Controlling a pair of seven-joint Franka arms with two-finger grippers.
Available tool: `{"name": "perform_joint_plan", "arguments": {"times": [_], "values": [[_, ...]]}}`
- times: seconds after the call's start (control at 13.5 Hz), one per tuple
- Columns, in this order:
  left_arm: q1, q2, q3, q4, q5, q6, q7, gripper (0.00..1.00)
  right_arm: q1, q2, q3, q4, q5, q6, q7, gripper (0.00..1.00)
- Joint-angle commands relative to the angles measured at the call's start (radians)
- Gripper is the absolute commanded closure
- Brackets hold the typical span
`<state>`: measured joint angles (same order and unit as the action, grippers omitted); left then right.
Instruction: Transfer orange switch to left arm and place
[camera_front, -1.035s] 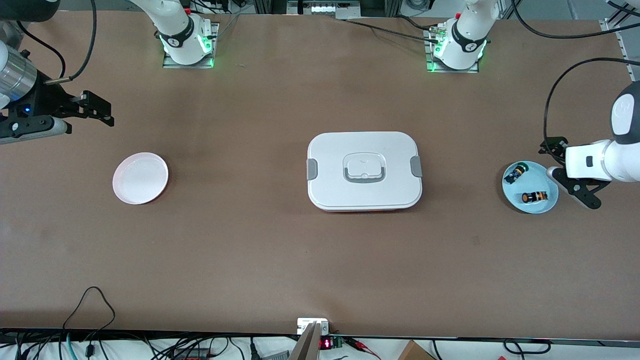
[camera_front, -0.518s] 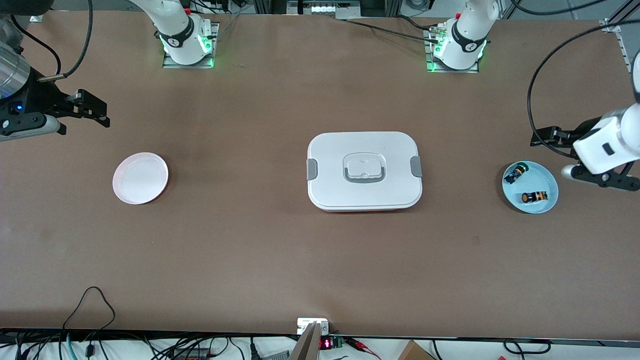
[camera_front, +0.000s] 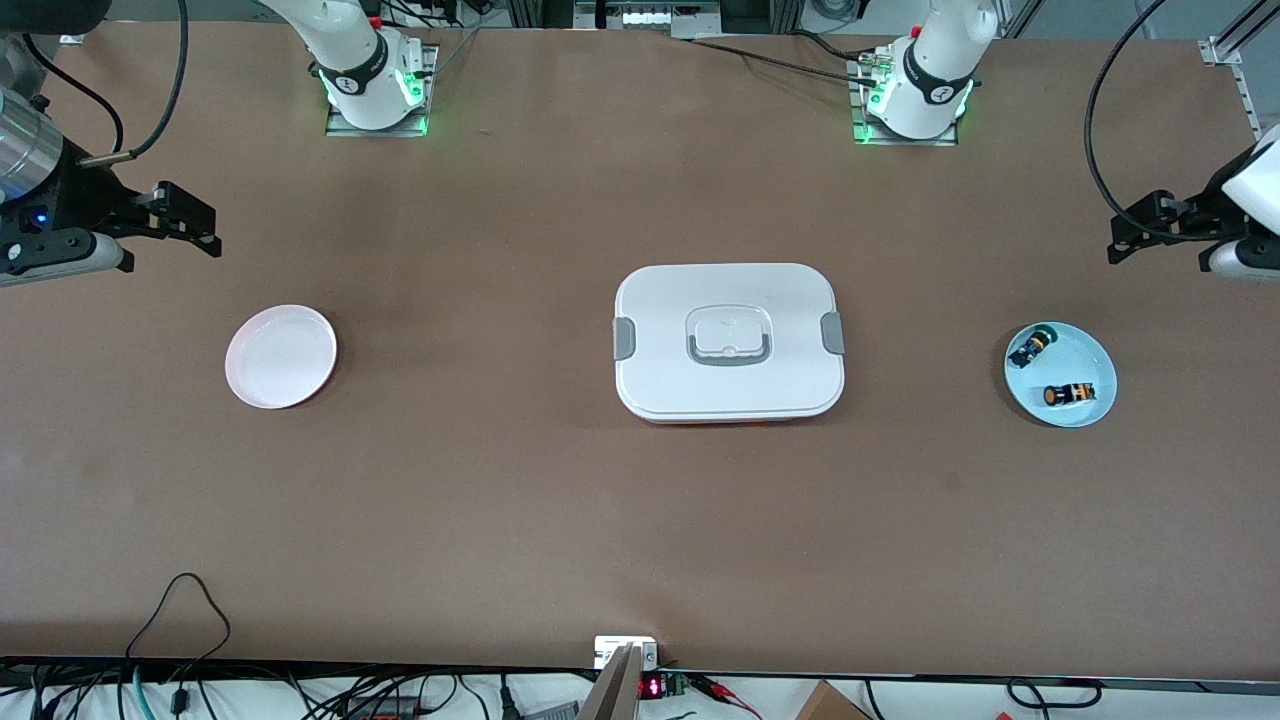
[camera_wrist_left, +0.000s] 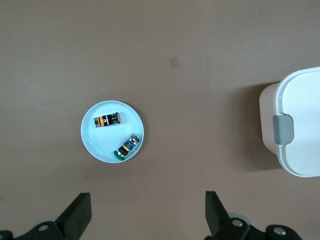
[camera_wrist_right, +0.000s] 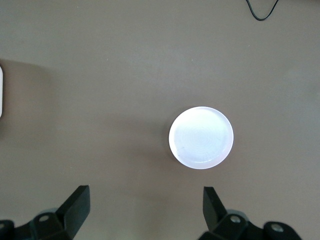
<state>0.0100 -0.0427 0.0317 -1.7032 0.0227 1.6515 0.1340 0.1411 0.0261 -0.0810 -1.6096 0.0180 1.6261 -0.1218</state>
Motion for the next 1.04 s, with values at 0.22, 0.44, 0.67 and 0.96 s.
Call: {"name": "perform_joint_plan", "arguments": {"times": [0.22,0.44,0.67,0.96], "values": [[-0.044,-0.013,0.011,0.0,-0.004,-0.068,-0.037,0.0,0.0,0.012,-0.003,0.022,-0.019,-0.035,0.001,0.0],[-0.036,-0.011,0.005,0.004,-0.006,-0.073,-0.024,0.0,0.003,0.012,-0.003,0.023,-0.019,-0.035,0.001,0.0],[-0.033,-0.008,0.005,0.008,-0.004,-0.07,-0.022,0.0,0.002,0.012,-0.003,0.023,-0.019,-0.035,0.001,0.0],[-0.033,0.018,0.011,0.036,-0.003,-0.071,-0.022,0.0,0.0,0.014,-0.003,0.022,-0.019,-0.034,-0.001,0.0]]}}
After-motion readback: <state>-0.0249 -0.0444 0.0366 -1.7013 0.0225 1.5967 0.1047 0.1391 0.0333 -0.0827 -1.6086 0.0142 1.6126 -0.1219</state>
